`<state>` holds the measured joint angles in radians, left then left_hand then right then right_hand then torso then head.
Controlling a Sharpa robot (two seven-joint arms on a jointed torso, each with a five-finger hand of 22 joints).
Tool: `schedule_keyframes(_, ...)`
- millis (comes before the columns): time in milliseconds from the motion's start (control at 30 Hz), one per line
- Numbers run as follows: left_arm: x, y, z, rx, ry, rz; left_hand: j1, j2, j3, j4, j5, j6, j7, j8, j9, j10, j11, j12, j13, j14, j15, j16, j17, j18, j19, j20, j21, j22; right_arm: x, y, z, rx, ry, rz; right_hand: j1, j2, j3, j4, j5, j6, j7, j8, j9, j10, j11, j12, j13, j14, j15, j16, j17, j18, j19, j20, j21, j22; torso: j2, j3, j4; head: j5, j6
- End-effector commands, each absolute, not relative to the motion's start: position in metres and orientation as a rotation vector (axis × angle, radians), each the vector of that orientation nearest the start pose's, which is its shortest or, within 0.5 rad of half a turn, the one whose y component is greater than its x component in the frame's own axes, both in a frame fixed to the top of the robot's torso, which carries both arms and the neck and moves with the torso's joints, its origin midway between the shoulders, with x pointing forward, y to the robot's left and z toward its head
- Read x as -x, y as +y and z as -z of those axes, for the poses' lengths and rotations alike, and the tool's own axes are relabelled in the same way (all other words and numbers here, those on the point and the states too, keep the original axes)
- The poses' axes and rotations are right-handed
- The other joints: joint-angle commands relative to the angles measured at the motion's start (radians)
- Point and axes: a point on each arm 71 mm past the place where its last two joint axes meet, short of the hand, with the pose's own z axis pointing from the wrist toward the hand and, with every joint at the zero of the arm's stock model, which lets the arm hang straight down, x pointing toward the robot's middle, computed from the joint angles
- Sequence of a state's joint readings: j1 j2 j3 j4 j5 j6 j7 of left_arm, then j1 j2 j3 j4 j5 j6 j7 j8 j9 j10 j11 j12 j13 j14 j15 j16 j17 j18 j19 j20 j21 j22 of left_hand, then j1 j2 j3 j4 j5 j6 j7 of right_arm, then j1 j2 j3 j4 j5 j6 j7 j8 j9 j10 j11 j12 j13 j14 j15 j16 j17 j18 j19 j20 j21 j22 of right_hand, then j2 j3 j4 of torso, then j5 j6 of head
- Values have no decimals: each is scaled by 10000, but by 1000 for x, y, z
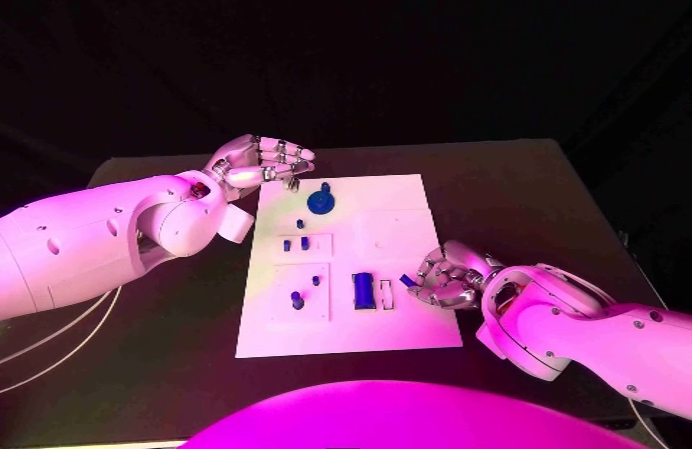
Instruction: Assemble the parts on the task board
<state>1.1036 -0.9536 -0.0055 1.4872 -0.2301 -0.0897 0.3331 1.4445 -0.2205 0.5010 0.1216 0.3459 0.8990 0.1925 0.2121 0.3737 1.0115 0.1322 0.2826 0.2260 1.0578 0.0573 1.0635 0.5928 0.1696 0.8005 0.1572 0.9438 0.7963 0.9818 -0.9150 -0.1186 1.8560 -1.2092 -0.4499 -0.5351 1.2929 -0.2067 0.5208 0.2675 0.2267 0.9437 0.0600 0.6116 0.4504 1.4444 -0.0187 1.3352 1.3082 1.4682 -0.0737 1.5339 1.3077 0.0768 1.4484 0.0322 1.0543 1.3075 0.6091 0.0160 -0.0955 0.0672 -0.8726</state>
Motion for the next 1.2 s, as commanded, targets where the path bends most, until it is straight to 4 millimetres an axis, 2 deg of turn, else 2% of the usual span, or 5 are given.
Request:
schedule_keyframes(33, -472, 258, 213, 9428, 16359, 15183, -10, 100, 35, -2, 36, -83, 2, 54, -8, -82, -23, 48, 18, -57, 5, 69, -12, 138, 24, 27, -46, -11, -358, -164, 286, -4418, 21524, -6178, -299, -23, 753, -690, 35, 52, -60, 38, 29, 104, -1, 52, 836, 868, -57, 42, 1859, 62, 56, -17, 40, 1178, 0, 6, -14, -30, 0)
schedule_keyframes(433, -472, 255, 214, 9313, 16507, 15270, 2, 100, 41, -11, 36, -89, 4, 53, -9, -86, -22, 51, 19, -56, 3, 72, -14, 139, 28, 25, -43, -9, -360, -148, 291, -4636, 21891, -6455, -992, -6, 477, -440, 264, 132, -57, 42, 62, 151, 4, 143, 912, 879, -53, 65, 1911, 54, 77, -15, 68, 1214, -11, -7, -4, -118, 0)
schedule_keyframes(1067, -472, 256, 214, 9320, 16552, 15326, -78, 106, 35, 50, 39, -157, 31, 27, -25, -114, 0, 63, 21, -57, 23, 83, -26, 131, 32, 33, -56, -14, -361, -141, 303, -4257, 22107, -6280, -1469, -89, 159, -159, 377, 131, -32, 21, 76, 110, 27, 100, 891, 849, -35, 5, 1778, 93, 15, -1, -212, 1154, -8, 1, 0, -19, 0)
schedule_keyframes(1133, -472, 256, 214, 9321, 16550, 15321, -78, 106, 35, 50, 39, -157, 31, 27, -25, -114, 0, 63, 21, -57, 23, 83, -26, 131, 32, 33, -56, -14, -361, -140, 303, -4194, 22092, -6283, -1625, -192, -74, -35, 824, 158, -36, 23, 89, 108, 26, 102, 896, 851, -38, 7, 1785, 90, 23, 5, -213, 1164, -5, 5, -5, -21, 0)
schedule_keyframes(1200, -472, 256, 214, 9323, 16549, 15316, -97, 112, 35, 67, 40, -160, 33, 27, -26, -119, 3, 65, 21, -58, 27, 85, -28, 130, 32, 36, -61, -16, -361, -140, 303, -4147, 22078, -6289, -1697, -226, -414, 22, 1676, 174, -42, 34, 116, 116, 22, 117, 912, 851, -40, 7, 1786, 90, 31, -8, -223, 1175, -4, 6, -7, -24, 0)
